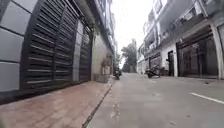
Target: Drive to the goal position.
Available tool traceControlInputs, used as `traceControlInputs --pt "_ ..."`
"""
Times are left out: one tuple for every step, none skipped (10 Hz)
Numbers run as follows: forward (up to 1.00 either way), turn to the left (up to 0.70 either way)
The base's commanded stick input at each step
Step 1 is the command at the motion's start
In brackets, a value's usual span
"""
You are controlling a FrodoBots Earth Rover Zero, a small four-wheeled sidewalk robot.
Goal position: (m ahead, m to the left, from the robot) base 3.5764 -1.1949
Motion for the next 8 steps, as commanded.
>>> traceControlInputs --pt "0.49 0.0" --pt "0.49 0.0" --pt "0.49 0.0" --pt "0.49 0.0" --pt "0.49 0.0" --pt "0.49 0.0" --pt "0.49 0.0" --pt "0.49 0.0"
